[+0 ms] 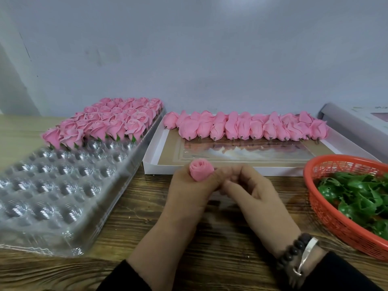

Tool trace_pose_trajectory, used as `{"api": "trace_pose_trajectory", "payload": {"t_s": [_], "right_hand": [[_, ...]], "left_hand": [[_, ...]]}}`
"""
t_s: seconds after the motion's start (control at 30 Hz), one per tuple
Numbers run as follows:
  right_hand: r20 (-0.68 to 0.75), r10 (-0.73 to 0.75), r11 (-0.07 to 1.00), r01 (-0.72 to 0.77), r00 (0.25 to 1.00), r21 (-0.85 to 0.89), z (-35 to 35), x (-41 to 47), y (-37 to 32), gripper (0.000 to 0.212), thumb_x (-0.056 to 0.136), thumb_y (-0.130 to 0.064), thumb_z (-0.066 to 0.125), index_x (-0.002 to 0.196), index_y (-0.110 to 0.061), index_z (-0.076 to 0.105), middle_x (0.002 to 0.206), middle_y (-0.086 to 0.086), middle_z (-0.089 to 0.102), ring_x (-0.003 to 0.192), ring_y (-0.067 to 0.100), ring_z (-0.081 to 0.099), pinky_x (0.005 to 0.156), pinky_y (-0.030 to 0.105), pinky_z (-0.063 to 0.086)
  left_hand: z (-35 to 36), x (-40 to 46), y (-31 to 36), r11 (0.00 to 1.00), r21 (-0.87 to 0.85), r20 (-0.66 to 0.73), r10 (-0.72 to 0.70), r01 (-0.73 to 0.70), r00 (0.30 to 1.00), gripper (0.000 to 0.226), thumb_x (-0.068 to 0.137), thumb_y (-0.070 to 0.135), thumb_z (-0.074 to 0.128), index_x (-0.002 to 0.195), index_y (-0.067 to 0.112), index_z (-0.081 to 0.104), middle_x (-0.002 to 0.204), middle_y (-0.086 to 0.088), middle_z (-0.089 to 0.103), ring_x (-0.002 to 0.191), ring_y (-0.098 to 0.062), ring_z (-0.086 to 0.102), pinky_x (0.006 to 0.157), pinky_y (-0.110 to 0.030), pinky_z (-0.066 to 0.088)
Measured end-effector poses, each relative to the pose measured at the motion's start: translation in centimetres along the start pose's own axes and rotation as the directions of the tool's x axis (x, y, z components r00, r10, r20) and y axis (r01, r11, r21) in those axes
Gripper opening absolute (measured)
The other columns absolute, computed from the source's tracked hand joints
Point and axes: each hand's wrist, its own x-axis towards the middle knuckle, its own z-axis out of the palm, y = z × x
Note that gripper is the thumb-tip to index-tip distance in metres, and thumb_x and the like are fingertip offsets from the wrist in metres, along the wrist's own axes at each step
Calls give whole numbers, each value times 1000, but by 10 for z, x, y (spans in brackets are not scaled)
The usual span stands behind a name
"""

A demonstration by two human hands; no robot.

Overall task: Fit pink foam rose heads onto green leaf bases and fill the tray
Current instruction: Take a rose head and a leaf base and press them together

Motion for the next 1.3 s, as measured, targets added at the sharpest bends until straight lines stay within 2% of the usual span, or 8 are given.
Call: {"api": "trace_pose_trajectory", "payload": {"t_s": [0.13, 0.33, 0.5, 0.67, 0.87, 1.07, 1.17, 1.3], "right_hand": [[-25, -152, 976, 146, 988, -159, -3, -1, -2, 30, 80, 0, 65, 101, -21, 59, 94, 3, 64, 83, 5, 59, 81, 16, 45], [156, -276, 870, 315, 948, -380, -6, -1, -1, 42, 75, -18, 64, 113, -35, 57, 110, -16, 56, 102, -1, 54, 87, 7, 36], [179, -218, 883, 272, 960, -383, -7, -1, -1, 26, 82, -20, 64, 102, -37, 62, 97, -20, 58, 93, 5, 57, 80, 22, 49], [71, -89, 988, 97, 994, -118, -6, 0, 1, 13, 82, -6, 65, 84, -18, 65, 78, 9, 66, 65, 19, 61, 55, 34, 56], [-160, -39, 999, 38, 986, -9, -16, 8, 8, 12, 83, 1, 62, 76, -9, 59, 68, 9, 47, 68, 21, 43, 69, 35, 39], [-147, 8, 995, 7, 989, 98, -14, 7, 7, 19, 85, -2, 58, 70, -14, 59, 53, -8, 54, 56, 6, 51, 59, 15, 44], [-111, -9, 1000, 8, 994, -7, -15, 5, 2, 8, 83, -17, 61, 90, -14, 61, 67, -1, 61, 63, 11, 56, 62, 23, 48], [114, -75, 968, 100, 991, -232, -14, 2, 3, 74, 69, -16, 80, 123, -51, 44, 114, -14, 52, 96, 6, 59, 81, 22, 50]], "left_hand": [[-4, -1, 2, 935, 315, 59, 152, -163, 987, 22, 75, 4, 72, 62, 22, 68, 54, 7, 64, 52, -1, 57, 49, -14, 44], [-6, 2, 3, 819, 553, 89, 125, -154, 988, 45, 71, 0, 73, 105, 20, 51, 86, 1, 69, 86, -19, 66, 81, -36, 53], [-6, 0, 0, 743, 642, 163, 107, -188, 981, 88, 71, 9, 73, 141, 31, 25, 93, 16, 64, 92, -8, 63, 88, -24, 48], [-6, -1, 0, 813, 562, 170, 64, -150, 983, 93, 62, 19, 75, 137, 46, 26, 86, -1, 68, 80, -11, 66, 78, -28, 55], [-10, 2, 0, 834, 505, 152, 168, -223, 974, 52, 58, 27, 74, 99, 43, 45, 105, 2, 53, 96, -17, 61, 86, -38, 52], [-8, 1, 0, 885, 390, 225, 177, -255, 958, 20, 69, 17, 70, 84, 22, 56, 84, -12, 62, 72, -27, 61, 65, -37, 50], [-9, 3, 1, 933, 306, 183, 140, -192, 973, 17, 69, 10, 71, 77, 16, 57, 68, -7, 60, 60, -12, 57, 55, -22, 47], [-12, 3, 5, 996, 62, 124, -70, 63, 990, 16, 71, 8, 70, 74, 9, 54, 54, -3, 60, 47, -12, 57, 44, -20, 46]]}}
